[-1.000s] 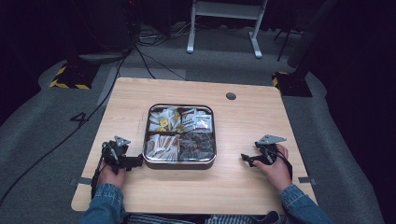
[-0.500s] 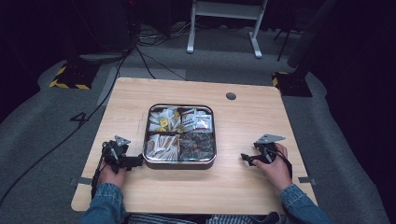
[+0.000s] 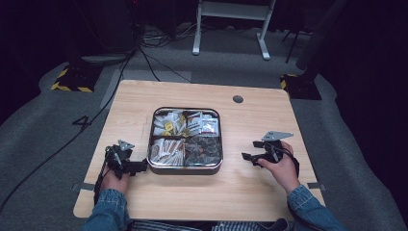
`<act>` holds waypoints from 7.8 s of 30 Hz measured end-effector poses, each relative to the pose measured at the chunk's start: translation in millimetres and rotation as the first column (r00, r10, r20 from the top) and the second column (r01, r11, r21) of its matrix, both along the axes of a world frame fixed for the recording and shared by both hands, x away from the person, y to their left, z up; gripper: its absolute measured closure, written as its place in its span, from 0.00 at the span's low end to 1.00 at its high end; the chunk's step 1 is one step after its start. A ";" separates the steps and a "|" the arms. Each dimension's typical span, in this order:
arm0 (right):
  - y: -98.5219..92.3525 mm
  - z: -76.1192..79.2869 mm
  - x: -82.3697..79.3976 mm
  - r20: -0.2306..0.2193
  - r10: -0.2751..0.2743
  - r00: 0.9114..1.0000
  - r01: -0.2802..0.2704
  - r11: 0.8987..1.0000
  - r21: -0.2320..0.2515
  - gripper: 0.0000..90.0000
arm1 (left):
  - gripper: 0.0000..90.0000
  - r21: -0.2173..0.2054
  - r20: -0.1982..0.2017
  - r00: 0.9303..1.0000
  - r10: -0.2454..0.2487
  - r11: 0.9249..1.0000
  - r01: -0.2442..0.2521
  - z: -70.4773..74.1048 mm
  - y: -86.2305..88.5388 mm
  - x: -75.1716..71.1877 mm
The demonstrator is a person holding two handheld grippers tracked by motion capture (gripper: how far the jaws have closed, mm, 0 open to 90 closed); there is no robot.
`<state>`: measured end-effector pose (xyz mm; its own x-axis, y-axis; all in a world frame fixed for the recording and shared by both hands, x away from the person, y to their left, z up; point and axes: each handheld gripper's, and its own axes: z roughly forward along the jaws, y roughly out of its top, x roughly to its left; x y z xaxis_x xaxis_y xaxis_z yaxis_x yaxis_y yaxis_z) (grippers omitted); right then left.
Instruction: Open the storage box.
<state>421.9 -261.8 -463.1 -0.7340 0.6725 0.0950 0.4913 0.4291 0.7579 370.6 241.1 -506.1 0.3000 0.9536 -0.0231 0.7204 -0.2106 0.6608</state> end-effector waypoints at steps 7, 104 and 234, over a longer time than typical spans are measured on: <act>16.8 24.7 4.3 0.011 0.036 0.999 -0.036 0.999 0.019 0.29 | 0.00 0.000 0.002 1.000 -0.010 1.000 0.010 -0.1 0.7 1.2; 213.7 32.9 58.0 0.014 0.314 0.949 -0.312 0.946 -0.083 0.66 | 0.00 -0.002 0.000 0.999 -0.034 0.999 0.034 0.0 3.2 1.0; -69.5 -28.5 85.8 -0.014 -0.242 0.970 0.241 0.970 -0.038 0.65 | 0.00 -0.002 -0.001 0.998 -0.067 0.998 0.067 0.0 4.7 -2.1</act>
<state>507.8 -331.3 -491.5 -0.5477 0.8329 0.0797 0.5974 0.3226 0.7342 368.5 245.8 -506.1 0.3632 0.9314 -0.0250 0.7057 -0.2574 0.6601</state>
